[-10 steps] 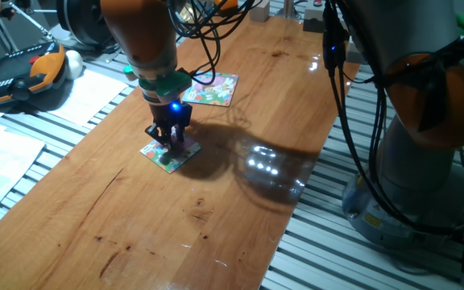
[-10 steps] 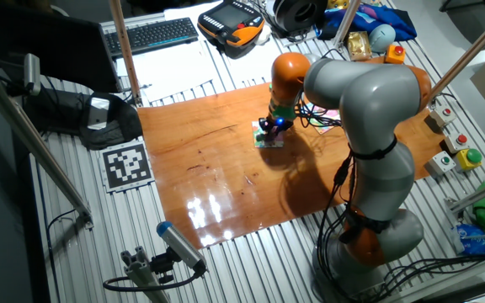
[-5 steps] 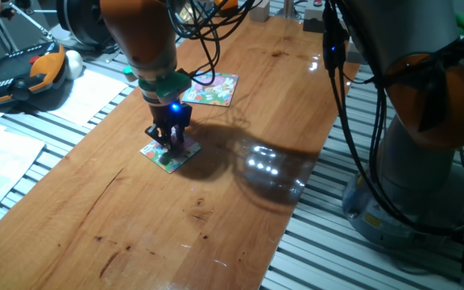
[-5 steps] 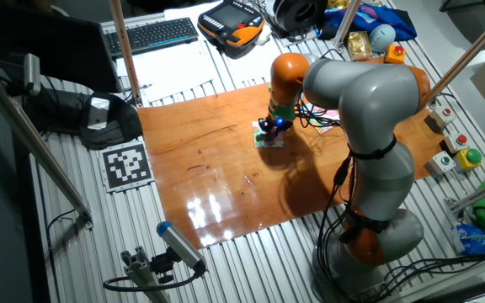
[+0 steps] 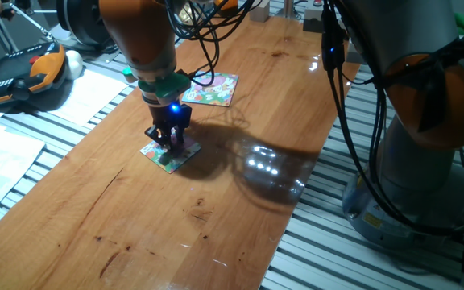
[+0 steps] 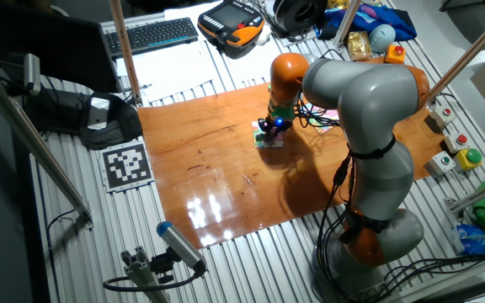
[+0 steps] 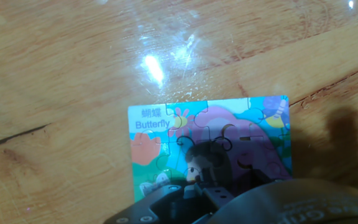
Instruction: Assemble one piece of a puzzle
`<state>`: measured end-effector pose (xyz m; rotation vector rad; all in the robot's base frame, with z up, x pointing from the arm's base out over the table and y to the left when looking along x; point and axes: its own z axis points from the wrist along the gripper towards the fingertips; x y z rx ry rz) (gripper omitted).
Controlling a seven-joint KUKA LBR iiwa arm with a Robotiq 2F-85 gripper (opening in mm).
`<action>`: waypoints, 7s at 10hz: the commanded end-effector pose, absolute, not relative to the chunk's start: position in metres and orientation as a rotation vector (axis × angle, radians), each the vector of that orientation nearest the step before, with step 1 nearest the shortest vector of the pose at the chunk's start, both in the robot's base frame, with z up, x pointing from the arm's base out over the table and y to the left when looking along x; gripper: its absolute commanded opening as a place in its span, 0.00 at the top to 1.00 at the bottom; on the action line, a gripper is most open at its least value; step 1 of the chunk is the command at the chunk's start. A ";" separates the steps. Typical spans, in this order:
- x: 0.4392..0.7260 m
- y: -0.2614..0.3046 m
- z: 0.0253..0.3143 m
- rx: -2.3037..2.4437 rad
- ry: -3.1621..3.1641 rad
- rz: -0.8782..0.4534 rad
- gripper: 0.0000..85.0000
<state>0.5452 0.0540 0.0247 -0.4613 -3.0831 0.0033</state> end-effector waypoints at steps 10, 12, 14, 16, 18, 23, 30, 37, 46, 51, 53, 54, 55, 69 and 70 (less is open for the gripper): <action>0.545 0.054 0.025 -0.447 -3.082 0.004 1.00; 0.545 0.054 0.025 -0.446 -3.079 0.004 1.00; 0.545 0.054 0.024 -0.449 -3.079 0.005 1.00; 0.545 0.054 0.024 -0.451 -3.080 0.004 1.00; 0.545 0.054 0.024 -0.454 -3.081 0.002 1.00; 0.545 0.054 0.023 -0.451 -3.081 -0.001 0.80; 0.545 0.054 0.024 -0.442 -3.083 0.004 0.60; 0.545 0.054 0.024 -0.460 -3.090 0.011 0.40; 0.545 0.051 0.031 -0.402 -3.084 0.030 0.40; 0.546 0.048 0.033 -0.334 -3.062 0.020 1.00; 0.546 0.047 0.034 -0.332 -3.062 0.025 1.00; 0.546 0.046 0.035 -0.334 -3.062 0.025 1.00; 0.546 0.044 0.035 -0.340 -3.065 0.034 1.00; 0.552 0.042 0.028 -0.326 -3.084 -0.010 1.00; 0.552 0.042 0.028 -0.327 -3.085 -0.010 1.00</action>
